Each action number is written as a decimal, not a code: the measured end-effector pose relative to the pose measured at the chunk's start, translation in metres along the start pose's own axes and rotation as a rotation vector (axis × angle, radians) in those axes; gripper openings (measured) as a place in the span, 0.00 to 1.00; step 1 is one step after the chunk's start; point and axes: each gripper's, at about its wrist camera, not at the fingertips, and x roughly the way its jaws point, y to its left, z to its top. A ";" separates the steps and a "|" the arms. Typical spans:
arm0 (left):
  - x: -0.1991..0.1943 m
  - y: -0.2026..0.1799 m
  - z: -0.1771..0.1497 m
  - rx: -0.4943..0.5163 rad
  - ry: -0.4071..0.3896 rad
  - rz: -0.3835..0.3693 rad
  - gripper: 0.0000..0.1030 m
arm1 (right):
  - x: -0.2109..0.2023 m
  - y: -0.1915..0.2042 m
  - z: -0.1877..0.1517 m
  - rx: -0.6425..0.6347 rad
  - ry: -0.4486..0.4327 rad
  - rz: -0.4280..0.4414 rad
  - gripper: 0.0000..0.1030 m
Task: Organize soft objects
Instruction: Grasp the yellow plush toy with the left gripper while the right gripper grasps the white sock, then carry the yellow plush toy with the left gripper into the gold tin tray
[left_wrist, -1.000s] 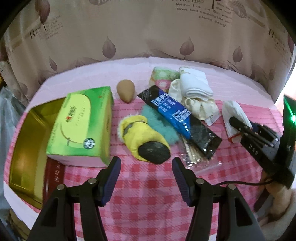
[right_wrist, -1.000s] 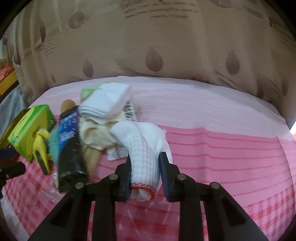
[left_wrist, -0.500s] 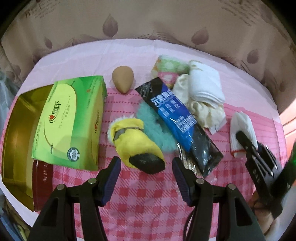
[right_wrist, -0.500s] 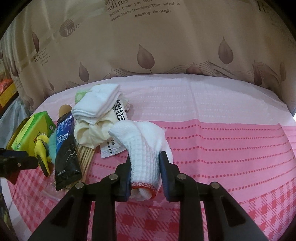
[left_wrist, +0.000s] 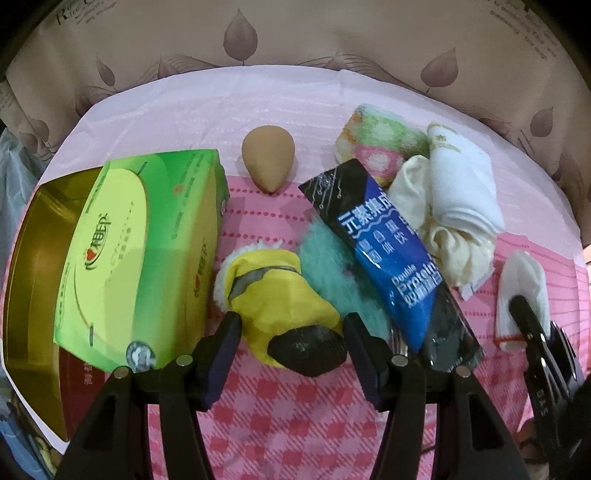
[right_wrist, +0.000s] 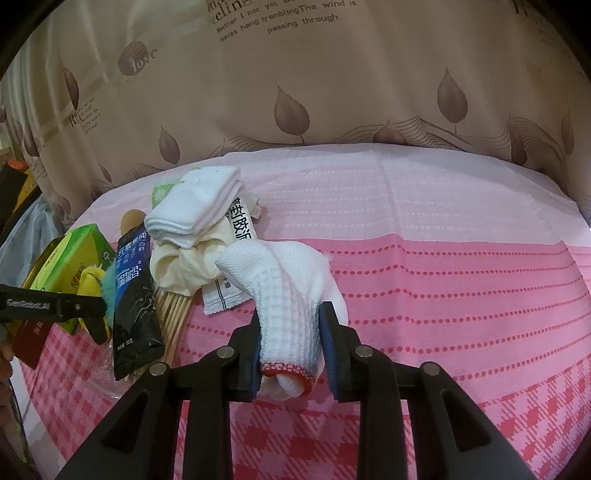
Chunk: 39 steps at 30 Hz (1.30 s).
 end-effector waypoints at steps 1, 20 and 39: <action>0.002 -0.001 0.002 0.002 -0.004 0.003 0.57 | 0.000 0.000 0.000 0.000 0.000 0.001 0.24; -0.003 -0.021 0.008 0.071 -0.073 0.058 0.44 | 0.001 0.001 -0.001 0.008 0.003 0.010 0.26; -0.077 0.028 0.003 0.086 -0.175 0.081 0.44 | 0.001 0.000 -0.002 0.013 0.000 0.012 0.26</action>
